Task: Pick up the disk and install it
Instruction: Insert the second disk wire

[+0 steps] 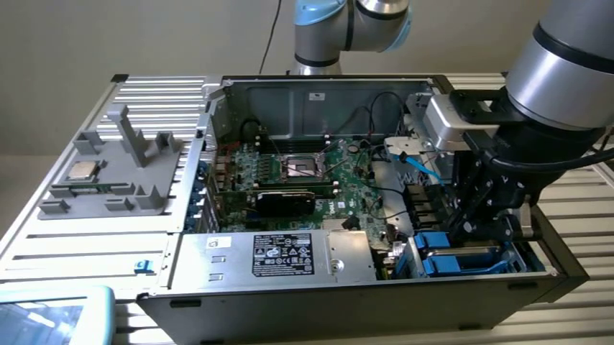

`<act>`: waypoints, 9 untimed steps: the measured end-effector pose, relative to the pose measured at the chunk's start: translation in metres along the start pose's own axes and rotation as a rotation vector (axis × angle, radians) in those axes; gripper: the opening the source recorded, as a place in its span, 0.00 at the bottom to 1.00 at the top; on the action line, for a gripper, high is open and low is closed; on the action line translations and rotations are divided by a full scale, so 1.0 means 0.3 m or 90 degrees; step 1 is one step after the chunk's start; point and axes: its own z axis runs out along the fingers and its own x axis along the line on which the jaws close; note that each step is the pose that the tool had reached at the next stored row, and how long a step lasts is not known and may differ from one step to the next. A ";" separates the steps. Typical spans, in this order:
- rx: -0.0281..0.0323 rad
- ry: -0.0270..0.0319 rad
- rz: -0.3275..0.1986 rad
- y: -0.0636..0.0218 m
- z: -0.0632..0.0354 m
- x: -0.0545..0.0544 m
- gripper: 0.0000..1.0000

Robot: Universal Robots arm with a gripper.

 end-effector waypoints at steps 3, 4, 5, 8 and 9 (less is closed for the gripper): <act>0.0000 -0.0004 0.000 0.000 0.000 0.003 0.16; 0.0000 -0.0005 0.000 0.000 0.000 0.004 0.16; 0.0000 -0.0007 0.000 0.000 0.000 0.005 0.16; -0.0001 -0.0009 0.000 -0.004 0.000 0.006 0.16; -0.0001 -0.0012 0.000 -0.006 0.000 0.007 0.16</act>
